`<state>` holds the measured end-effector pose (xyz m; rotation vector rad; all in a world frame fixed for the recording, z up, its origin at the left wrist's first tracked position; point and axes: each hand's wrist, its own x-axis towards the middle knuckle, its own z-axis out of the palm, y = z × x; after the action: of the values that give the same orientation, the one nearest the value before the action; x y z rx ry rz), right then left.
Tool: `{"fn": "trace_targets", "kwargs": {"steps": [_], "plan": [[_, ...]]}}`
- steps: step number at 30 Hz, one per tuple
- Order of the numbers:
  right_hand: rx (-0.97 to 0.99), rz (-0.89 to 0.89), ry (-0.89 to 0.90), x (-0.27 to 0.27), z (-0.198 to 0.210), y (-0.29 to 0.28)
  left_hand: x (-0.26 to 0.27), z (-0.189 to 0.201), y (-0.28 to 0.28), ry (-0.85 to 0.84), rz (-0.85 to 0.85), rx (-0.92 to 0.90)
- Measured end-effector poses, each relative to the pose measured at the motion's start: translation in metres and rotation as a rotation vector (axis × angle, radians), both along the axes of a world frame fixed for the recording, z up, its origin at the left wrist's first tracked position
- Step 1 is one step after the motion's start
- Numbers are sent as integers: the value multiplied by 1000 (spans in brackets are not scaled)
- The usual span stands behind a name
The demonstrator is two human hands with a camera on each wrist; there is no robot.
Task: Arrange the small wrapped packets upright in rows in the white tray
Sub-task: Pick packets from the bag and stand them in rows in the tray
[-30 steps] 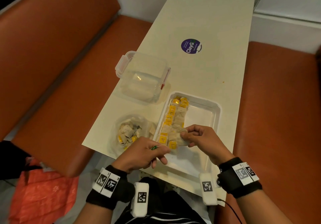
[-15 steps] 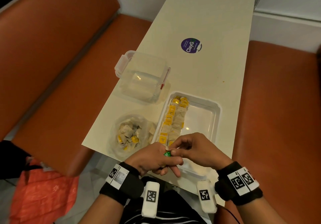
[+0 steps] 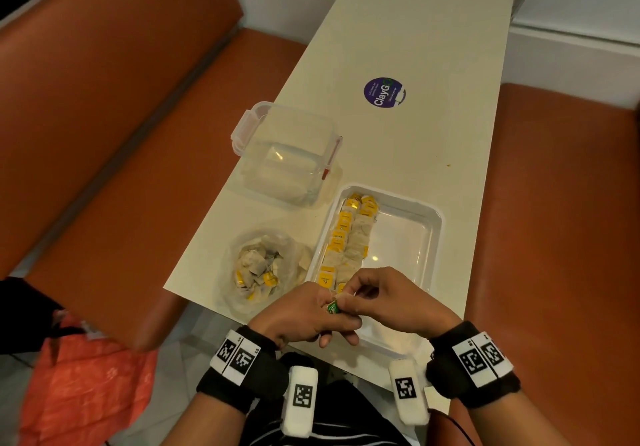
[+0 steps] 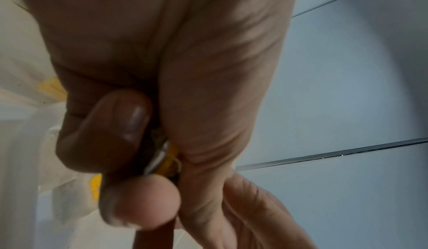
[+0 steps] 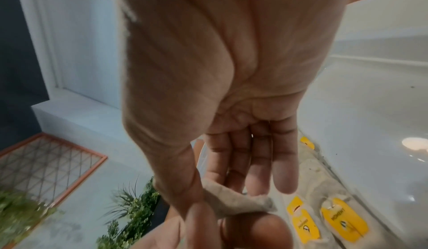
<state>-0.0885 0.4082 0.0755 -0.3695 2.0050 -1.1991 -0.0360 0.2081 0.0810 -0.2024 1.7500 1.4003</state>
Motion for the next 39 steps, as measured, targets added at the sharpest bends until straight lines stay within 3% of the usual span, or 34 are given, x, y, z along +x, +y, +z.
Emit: {"fn": "trace_targets", "kwargs": {"steps": [12,14,18,24,31,35,39], "plan": [[-57,-17,-2,2,-1,-7,-1,3,2,68,61,-33],[-115,-137,-37,0,-2,-6,-1,4,0,92,139,-48],[-155,-343,-115,-6,-5,-1,1,0,-7,144,508,-69],[-218,-360,-224,-5,-6,2,3,-11,1,297,634,-78],[-216,-406,-239,-9,-11,8,3,-6,-13,429,510,-168],[-142,-350,-177,-10,-14,10,0,-4,-19,593,301,-259],[-99,-233,-143,-8,-16,8,-5,-4,-14,649,45,-369]]}}
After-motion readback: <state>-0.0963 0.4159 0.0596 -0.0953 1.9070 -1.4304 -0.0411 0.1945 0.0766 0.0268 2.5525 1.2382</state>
